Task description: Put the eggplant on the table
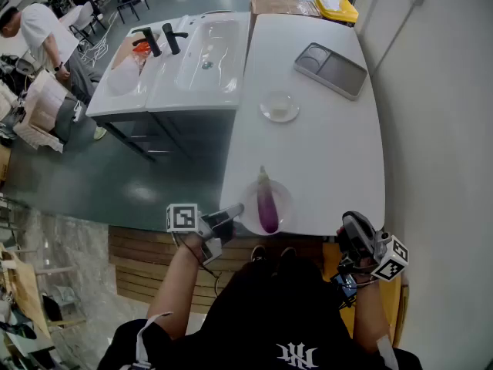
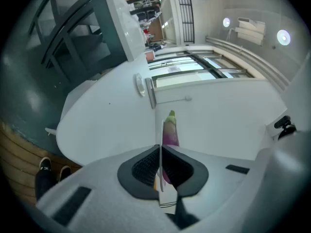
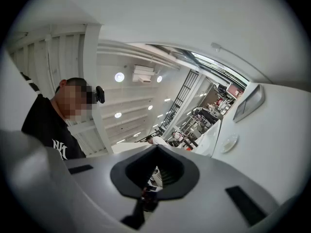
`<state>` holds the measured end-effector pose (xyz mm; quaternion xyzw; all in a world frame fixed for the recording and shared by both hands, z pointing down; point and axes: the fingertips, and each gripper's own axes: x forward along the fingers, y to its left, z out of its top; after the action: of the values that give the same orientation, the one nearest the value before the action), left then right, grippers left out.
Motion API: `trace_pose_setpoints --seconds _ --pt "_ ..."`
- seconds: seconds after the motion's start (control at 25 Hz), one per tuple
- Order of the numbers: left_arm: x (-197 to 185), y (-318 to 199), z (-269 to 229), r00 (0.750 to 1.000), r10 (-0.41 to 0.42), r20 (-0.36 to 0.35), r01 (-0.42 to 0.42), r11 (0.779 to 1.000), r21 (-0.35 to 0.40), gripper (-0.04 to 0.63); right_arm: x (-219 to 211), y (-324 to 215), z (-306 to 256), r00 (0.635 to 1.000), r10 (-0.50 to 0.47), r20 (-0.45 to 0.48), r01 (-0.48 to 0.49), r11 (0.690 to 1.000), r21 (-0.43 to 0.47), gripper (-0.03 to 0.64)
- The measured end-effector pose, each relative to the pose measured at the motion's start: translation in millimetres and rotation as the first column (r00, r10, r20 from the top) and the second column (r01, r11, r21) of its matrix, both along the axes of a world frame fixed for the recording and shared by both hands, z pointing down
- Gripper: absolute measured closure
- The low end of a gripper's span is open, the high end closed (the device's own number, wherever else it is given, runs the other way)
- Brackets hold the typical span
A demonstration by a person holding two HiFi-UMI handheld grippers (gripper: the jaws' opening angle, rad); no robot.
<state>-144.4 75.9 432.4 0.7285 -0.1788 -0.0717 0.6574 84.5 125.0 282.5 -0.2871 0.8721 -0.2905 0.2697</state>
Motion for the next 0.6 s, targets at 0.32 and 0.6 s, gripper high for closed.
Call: trace_pose_setpoints --seconds 0.32,0.6 --pt "3 20 -5 1.0 -0.025 -0.005 0.025 1.0 -0.008 0.578 -2 6 2 0.993 -0.037 -0.109 0.038 0.999 0.01 0.614" --pt "14 25 -2 1.0 -0.022 0.009 0.023 1.0 -0.016 0.578 5 10 14 0.99 -0.035 -0.138 0.033 0.999 -0.016 0.614"
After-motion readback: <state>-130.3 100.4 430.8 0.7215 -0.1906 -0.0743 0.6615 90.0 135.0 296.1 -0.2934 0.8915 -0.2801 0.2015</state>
